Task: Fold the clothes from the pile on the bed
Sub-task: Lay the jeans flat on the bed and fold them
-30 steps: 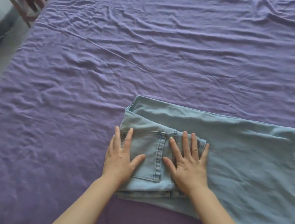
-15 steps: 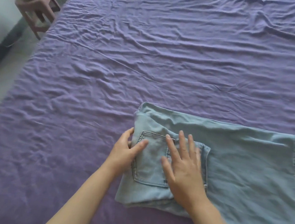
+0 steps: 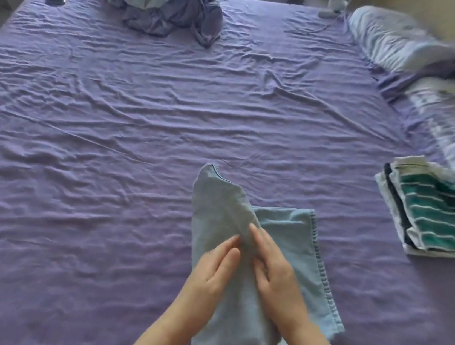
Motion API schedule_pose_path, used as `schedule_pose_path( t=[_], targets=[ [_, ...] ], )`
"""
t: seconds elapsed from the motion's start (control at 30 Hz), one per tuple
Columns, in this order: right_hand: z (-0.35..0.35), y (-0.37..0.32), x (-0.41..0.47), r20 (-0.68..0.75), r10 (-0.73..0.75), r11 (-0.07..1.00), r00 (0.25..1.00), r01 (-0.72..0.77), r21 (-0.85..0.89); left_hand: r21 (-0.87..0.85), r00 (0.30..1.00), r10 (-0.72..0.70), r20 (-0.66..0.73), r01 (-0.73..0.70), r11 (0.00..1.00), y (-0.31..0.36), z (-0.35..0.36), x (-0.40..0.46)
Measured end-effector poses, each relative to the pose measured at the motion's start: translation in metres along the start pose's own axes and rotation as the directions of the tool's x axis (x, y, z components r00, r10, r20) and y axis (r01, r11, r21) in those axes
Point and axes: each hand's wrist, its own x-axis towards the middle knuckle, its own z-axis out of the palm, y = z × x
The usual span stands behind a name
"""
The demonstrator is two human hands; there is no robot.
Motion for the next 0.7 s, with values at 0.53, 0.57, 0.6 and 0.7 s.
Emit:
schedule_pose_path(
  t=[0.53, 0.57, 0.6, 0.7],
  targets=[
    [-0.087, 0.210, -0.012, -0.065, 0.360, 0.772, 0.931, -0.336, -0.539, 0.972, 1.000, 0.021, 0.004, -0.009, 0.237, -0.092, 0.106, 0.077],
    [-0.084, 0.213, -0.010, -0.089, 0.291, 0.764, 0.952, -0.288, -0.578, 0.973, 1.000, 0.025, 0.006, -0.011, 0.229, -0.095, 0.110, 0.082],
    [-0.082, 0.213, -0.007, -0.091, 0.215, 0.764, 0.972, -0.225, -0.604, 0.976, 0.998, 0.059, 0.013, -0.025, 0.218, -0.099, 0.111, 0.086],
    [-0.071, 0.217, 0.006, 0.004, 0.046, 0.720, 0.999, -0.030, -0.693, 0.979, 0.996, 0.072, 0.051, -0.064, 0.194, -0.110, 0.110, 0.095]
  ],
)
